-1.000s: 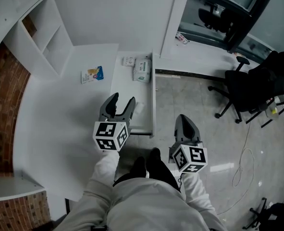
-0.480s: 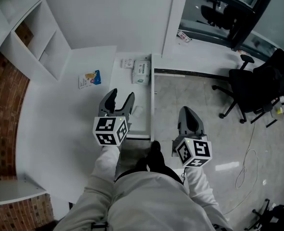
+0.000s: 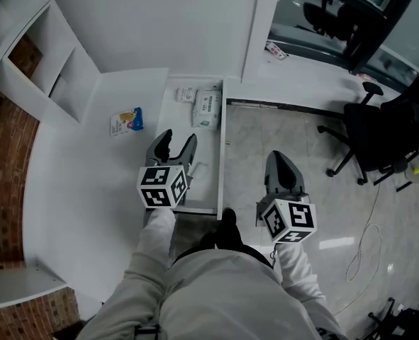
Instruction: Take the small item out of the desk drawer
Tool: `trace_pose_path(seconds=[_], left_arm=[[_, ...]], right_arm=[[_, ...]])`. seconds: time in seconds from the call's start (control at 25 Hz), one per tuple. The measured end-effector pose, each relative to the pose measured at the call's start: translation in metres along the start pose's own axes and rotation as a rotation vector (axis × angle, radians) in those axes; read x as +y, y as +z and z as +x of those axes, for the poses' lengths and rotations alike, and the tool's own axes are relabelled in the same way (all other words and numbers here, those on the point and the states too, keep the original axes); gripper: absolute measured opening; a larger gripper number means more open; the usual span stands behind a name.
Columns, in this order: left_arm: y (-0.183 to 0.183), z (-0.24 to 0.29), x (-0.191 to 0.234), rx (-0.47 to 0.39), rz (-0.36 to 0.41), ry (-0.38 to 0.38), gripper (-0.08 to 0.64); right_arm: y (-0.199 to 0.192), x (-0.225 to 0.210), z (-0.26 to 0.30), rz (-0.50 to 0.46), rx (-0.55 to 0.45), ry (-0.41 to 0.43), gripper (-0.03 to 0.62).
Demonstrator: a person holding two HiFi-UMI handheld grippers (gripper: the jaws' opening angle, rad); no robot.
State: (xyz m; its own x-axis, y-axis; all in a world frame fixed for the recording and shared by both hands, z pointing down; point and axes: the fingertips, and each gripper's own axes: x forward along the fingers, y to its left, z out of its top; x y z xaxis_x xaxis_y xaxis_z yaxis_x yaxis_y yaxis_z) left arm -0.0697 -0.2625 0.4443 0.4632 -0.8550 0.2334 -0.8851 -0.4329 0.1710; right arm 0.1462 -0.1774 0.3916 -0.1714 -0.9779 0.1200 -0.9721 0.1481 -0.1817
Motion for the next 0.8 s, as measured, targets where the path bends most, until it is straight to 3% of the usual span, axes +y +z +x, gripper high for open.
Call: trace_pose_path(seconds=[0.4, 0.8], left_arm=[[-0.063, 0.042, 0.002, 0.177, 0.006, -0.007, 0.267], [-0.153, 0.058, -0.001, 0.424, 0.040, -0.043, 0.273]], right_arm=[[-0.006, -0.017, 0.032, 0.006, 0.036, 0.011, 0.028], [-0.009, -0.020, 0.047, 0.007, 0.050, 0.016, 0.028]])
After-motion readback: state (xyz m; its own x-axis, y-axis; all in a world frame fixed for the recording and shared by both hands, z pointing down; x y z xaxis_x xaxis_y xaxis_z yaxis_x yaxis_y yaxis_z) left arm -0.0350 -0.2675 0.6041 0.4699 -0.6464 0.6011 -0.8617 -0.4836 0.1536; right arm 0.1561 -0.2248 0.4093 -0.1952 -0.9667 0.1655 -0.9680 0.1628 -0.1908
